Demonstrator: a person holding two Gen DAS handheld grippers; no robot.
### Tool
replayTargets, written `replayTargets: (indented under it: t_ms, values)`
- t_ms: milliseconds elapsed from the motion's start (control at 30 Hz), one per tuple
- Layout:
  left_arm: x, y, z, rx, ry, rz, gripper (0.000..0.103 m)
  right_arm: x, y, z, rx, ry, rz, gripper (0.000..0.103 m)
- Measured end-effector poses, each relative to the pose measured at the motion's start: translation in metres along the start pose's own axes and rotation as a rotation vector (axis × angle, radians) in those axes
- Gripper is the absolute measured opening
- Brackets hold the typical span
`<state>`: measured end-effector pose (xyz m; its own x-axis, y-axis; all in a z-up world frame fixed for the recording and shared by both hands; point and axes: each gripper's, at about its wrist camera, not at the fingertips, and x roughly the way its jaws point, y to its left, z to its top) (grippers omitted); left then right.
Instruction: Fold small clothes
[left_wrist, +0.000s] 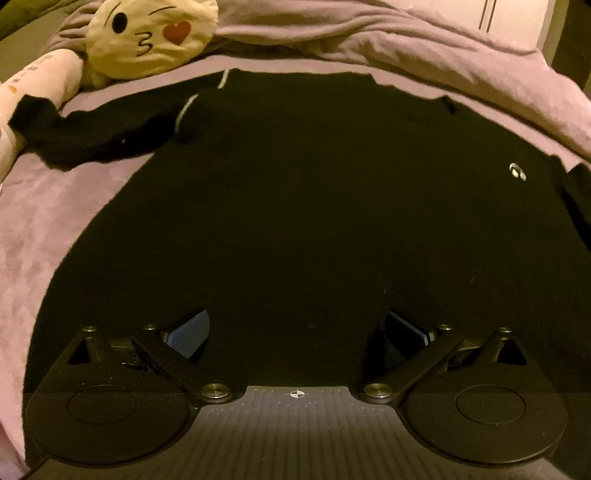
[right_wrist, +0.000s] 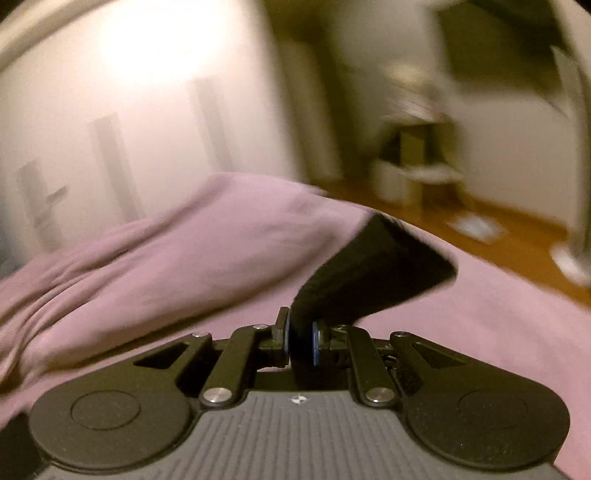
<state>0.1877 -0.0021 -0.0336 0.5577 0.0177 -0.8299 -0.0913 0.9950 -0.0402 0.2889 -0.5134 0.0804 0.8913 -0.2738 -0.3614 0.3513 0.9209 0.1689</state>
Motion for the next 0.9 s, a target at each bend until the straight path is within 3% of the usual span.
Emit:
replayTargets:
  t_ms: [133,233,367,467,633,767,900]
  values:
    - [-0.011,0.008,0.008,-0.035,-0.023,-0.024,0.103,-0.018,0.114,-0.027,-0.196,-0.004,0.229,0.010]
    - [-0.016,0.015,0.014,-0.075,-0.022,-0.072,0.103,-0.022,0.181,-0.067,-0.274,0.051,0.318,0.011]
    - [-0.012,0.022,0.020,-0.119,0.010,-0.134,0.103,-0.028,0.230,-0.125,-0.358,0.149,0.406,0.029]
    - [-0.004,0.023,0.025,-0.129,0.031,-0.158,0.103,-0.045,0.211,-0.143,-0.226,0.195,0.406,0.029]
    - [0.013,-0.002,0.047,-0.140,0.026,-0.226,0.103,-0.052,0.111,-0.147,0.123,0.226,0.246,0.031]
    - [0.041,-0.040,0.075,-0.158,0.042,-0.322,0.103,-0.049,0.057,-0.149,0.250,0.236,0.152,0.032]
    - [0.089,-0.069,0.102,-0.253,0.128,-0.407,0.103,-0.039,0.036,-0.146,0.290,0.211,0.190,0.037]
